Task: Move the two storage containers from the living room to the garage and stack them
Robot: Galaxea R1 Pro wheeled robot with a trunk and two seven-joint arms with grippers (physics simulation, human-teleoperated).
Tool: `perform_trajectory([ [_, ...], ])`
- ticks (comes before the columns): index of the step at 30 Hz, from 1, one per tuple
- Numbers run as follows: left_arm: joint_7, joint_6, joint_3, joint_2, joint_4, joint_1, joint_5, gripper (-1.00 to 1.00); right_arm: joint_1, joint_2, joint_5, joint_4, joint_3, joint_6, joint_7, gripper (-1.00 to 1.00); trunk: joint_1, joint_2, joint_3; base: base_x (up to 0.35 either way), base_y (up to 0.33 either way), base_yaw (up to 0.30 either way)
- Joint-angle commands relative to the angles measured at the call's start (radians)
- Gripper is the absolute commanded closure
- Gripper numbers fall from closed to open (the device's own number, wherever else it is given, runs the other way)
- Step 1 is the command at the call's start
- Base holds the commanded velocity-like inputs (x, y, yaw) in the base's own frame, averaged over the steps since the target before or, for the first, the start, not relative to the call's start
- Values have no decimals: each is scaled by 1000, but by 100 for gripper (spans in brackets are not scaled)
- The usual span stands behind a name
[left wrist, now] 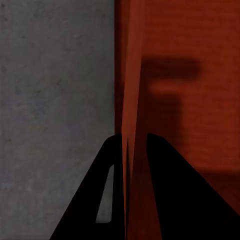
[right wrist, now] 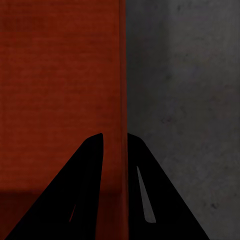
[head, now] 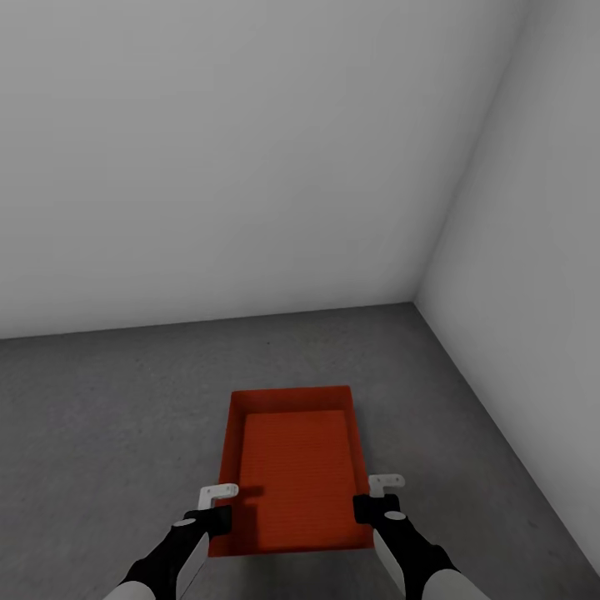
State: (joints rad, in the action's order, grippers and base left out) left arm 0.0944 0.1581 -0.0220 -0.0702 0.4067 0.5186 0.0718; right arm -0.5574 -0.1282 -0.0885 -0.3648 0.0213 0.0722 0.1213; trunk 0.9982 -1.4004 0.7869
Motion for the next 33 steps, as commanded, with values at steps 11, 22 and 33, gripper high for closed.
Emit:
perform_trajectory([
  [11, -35, 5, 33, 0, 3, -2, 11, 100, -21, -1, -5, -2, 32, 8, 17, 100, 31, -57, 26, 0, 0, 0],
  [22, -35, 5, 33, 0, 3, -2, 11, 100, -21, -1, -5, -2, 32, 8, 17, 100, 42, -78, 35, 0, 0, 0],
  [33, -35, 5, 33, 0, 3, -2, 10, 100, -21, -1, -6, -2, 32, 8, 17, 100, 58, -106, 48, 0, 0, 0],
])
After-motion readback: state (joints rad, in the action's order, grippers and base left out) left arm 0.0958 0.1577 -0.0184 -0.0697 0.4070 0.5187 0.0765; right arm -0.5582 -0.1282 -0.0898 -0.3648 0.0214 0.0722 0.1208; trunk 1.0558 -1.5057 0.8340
